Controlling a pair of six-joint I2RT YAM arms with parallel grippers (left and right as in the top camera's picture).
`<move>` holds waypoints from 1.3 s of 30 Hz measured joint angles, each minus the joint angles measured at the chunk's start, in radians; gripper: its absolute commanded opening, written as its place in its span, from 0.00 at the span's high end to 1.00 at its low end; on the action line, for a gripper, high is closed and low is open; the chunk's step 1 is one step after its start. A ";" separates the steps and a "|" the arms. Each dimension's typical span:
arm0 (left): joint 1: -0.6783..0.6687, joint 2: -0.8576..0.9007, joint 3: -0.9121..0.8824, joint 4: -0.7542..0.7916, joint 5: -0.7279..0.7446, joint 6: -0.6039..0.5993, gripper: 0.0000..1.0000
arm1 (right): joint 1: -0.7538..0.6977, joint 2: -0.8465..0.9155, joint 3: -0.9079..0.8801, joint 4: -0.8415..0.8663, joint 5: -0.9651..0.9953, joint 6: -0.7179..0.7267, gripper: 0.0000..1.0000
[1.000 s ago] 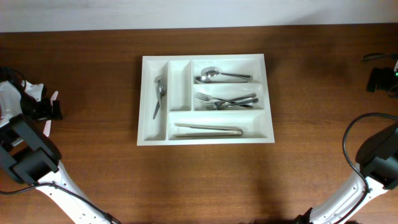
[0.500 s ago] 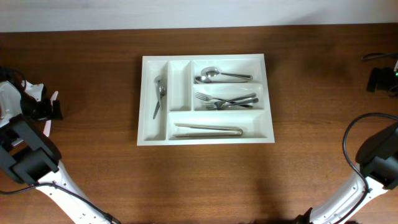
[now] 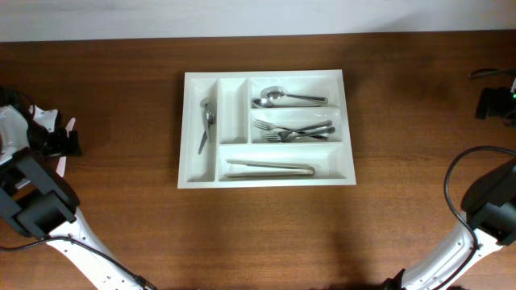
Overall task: Pack container
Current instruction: 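Align the left gripper over the knife handle and close on it, then lift the knife and carry it with the left gripper over the tray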
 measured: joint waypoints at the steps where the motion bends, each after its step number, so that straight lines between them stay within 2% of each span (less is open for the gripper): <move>1: 0.000 0.000 0.000 0.002 0.000 0.006 0.34 | 0.000 0.000 0.000 0.000 0.000 0.000 0.01; 4: -0.001 0.001 0.000 0.008 0.000 0.003 0.60 | 0.000 0.000 0.000 0.000 0.000 0.000 0.01; 5: -0.001 0.001 0.000 0.009 0.000 0.003 0.65 | 0.000 0.000 0.000 0.000 0.000 0.000 0.01; 8: -0.001 0.002 0.000 0.012 0.000 0.009 0.69 | 0.000 0.000 0.000 0.000 0.000 0.000 0.01; 12: -0.004 0.002 0.000 0.016 0.000 0.008 0.89 | 0.000 0.000 0.000 0.000 0.000 0.000 0.01; 15: -0.010 0.002 0.000 0.019 -0.007 0.013 0.97 | 0.000 0.000 0.000 0.000 0.000 0.000 0.01; 28: -0.069 0.019 0.044 -0.010 -0.014 -0.015 0.98 | 0.000 0.000 0.000 0.000 0.000 0.000 0.01; 34: -0.151 0.047 0.191 -0.150 0.081 -0.034 0.98 | 0.000 0.000 0.000 0.000 0.000 0.000 0.01; 39: -0.265 0.047 0.360 -0.251 0.122 -0.095 0.98 | 0.000 0.000 0.000 0.000 0.000 0.000 0.01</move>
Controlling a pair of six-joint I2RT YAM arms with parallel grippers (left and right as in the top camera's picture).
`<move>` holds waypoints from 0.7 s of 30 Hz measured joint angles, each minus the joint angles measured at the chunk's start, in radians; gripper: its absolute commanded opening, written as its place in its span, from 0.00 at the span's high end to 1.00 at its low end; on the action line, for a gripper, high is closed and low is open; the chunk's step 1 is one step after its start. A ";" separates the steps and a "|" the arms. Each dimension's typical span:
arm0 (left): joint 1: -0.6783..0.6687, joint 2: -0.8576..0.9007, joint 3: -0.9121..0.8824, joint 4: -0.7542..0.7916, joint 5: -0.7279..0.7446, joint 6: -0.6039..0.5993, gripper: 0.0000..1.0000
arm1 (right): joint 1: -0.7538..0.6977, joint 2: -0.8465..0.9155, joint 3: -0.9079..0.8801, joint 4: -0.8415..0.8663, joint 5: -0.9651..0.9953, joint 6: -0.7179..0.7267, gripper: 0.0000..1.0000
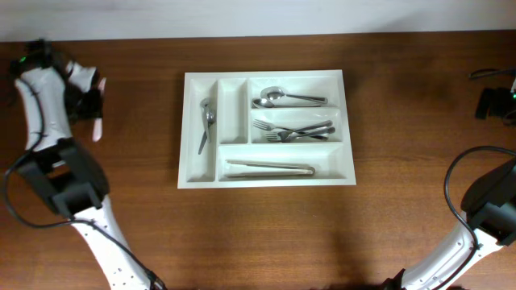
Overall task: Pack container
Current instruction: 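Lift the knife and carry it with the left gripper over the tray, then lower the knife into the second narrow compartment and open the gripper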
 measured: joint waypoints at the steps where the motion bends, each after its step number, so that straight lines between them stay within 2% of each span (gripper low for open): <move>1: -0.025 0.000 0.030 -0.020 0.004 -0.014 0.98 | 0.000 0.000 0.000 0.000 0.000 0.000 0.01; 7: -0.192 0.000 0.173 -0.152 0.022 -0.142 0.98 | 0.000 0.000 0.000 0.000 0.000 0.000 0.01; 13: -0.334 0.000 0.199 -0.268 0.059 -0.293 0.98 | 0.000 0.000 0.000 0.000 0.000 0.000 0.01; 21: -0.493 0.000 0.199 -0.274 0.110 -0.435 0.98 | 0.000 0.000 0.000 0.000 0.000 0.000 0.01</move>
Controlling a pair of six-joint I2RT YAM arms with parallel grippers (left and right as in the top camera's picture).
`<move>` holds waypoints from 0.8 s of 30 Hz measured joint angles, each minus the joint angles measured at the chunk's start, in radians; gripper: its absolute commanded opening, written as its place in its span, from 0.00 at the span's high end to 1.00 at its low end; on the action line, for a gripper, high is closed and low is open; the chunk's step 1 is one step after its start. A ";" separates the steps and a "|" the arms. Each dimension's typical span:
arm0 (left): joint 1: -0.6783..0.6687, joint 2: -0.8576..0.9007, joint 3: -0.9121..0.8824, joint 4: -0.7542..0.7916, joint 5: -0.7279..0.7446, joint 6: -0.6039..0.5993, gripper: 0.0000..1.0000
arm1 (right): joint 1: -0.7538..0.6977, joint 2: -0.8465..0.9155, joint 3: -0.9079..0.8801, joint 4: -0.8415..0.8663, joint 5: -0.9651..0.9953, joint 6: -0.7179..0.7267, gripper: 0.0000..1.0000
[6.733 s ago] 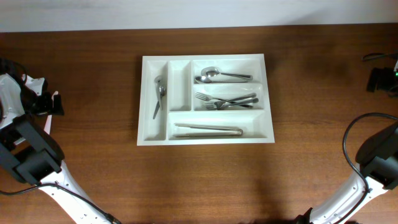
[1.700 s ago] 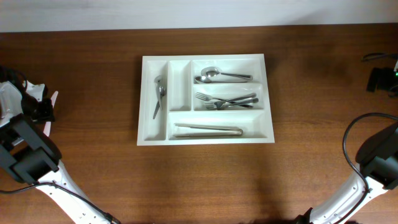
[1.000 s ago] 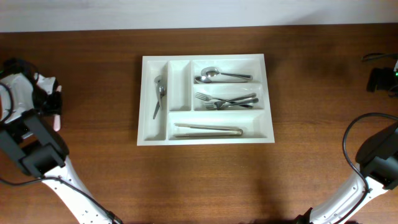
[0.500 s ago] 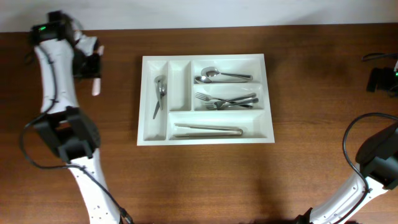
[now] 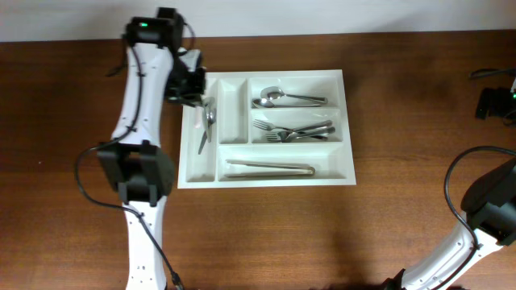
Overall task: Pack container
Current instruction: 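Lower the knife into the second narrow compartment and open the gripper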
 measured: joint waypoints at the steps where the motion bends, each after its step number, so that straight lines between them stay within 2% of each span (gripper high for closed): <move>1: -0.019 0.000 0.000 0.000 0.004 -0.018 0.98 | 0.000 0.000 0.000 0.000 0.000 0.000 0.01; 9: -0.120 0.000 0.000 0.015 0.000 -0.172 0.97 | 0.000 0.000 0.000 0.000 0.000 0.000 0.01; 14: -0.159 0.002 0.000 0.060 -0.083 -0.251 0.95 | 0.000 0.000 0.000 0.000 0.000 0.000 0.01; 24: -0.169 0.043 0.000 0.153 -0.140 -0.285 0.94 | 0.000 0.000 0.000 0.000 0.000 0.000 0.01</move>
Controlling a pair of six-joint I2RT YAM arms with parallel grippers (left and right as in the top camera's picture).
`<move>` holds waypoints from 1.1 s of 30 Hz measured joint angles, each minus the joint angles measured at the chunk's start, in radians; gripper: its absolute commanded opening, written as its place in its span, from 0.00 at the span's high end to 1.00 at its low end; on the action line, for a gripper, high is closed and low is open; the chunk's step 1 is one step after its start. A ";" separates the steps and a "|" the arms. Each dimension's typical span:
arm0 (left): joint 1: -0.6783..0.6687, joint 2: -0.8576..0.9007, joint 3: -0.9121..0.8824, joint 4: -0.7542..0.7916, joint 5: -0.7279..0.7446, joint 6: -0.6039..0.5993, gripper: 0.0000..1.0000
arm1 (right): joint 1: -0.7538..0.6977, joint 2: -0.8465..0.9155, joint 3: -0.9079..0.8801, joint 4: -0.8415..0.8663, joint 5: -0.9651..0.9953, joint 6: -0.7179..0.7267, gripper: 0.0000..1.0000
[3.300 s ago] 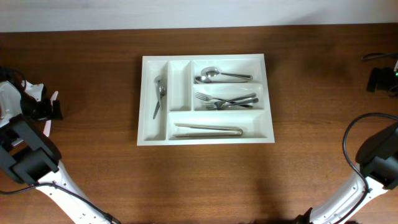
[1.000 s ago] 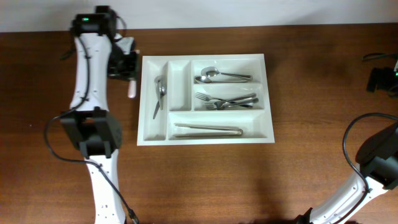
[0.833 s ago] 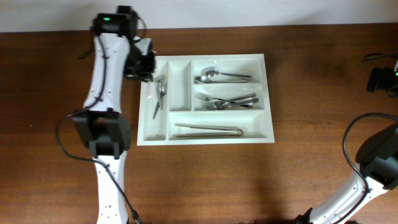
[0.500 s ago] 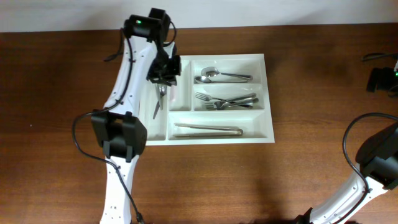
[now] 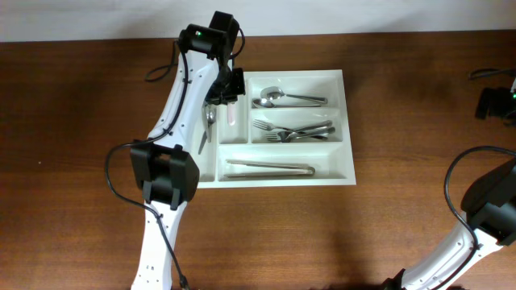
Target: Pack container
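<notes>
A white divided tray lies in the middle of the brown table. My left arm reaches over its far left corner. The left gripper is shut on a pale pink utensil, which hangs down over the second narrow compartment. To its left, the first narrow compartment holds a metal spoon. Another spoon is in the far right compartment. Forks fill the middle one, and tongs lie in the long near one. My right gripper sits at the table's far right edge, too small to read.
The left arm's links cross the table from the near left up to the tray's left side. The right arm's elbow and a cable loop stand at the near right. Bare wood surrounds the tray.
My left gripper was at the tray's far left corner, over the first narrow compartment. It now sits further right, with the pink utensil over the second narrow compartment.
My left gripper was first at the table's far left edge with a pink utensil. Later it was at the far left of the table, then at the tray's left corner. It now holds the utensil over the second compartment. The right arm stayed still.
</notes>
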 measured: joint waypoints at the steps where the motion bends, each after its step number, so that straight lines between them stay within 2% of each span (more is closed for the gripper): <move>1: 0.000 0.006 0.000 0.005 -0.004 0.000 0.94 | 0.000 0.000 0.000 0.000 0.000 0.000 0.01; 12: -0.001 0.097 -0.002 -0.006 -0.011 0.017 0.93 | 0.000 0.000 0.000 0.000 0.000 0.000 0.01; 16: -0.003 0.105 -0.003 -0.034 -0.012 0.029 0.81 | 0.000 0.000 0.000 0.000 0.000 0.000 0.01; 19: -0.005 0.105 -0.003 -0.034 -0.012 0.034 0.78 | 0.000 0.000 0.000 0.000 0.000 0.000 0.02; 20: -0.007 0.105 -0.003 -0.034 -0.011 0.034 0.73 | 0.000 0.000 0.000 0.000 0.000 0.000 0.01; 22: -0.009 0.105 -0.003 -0.034 -0.012 0.042 0.53 | 0.000 0.000 0.000 0.000 0.000 0.000 0.01; 23: -0.010 0.105 -0.003 -0.034 -0.013 0.043 0.49 | 0.000 0.000 0.000 0.000 0.000 0.000 0.01; 33: -0.012 0.110 0.033 -0.013 -0.013 0.080 0.41 | 0.000 0.000 0.000 0.000 0.000 0.000 0.01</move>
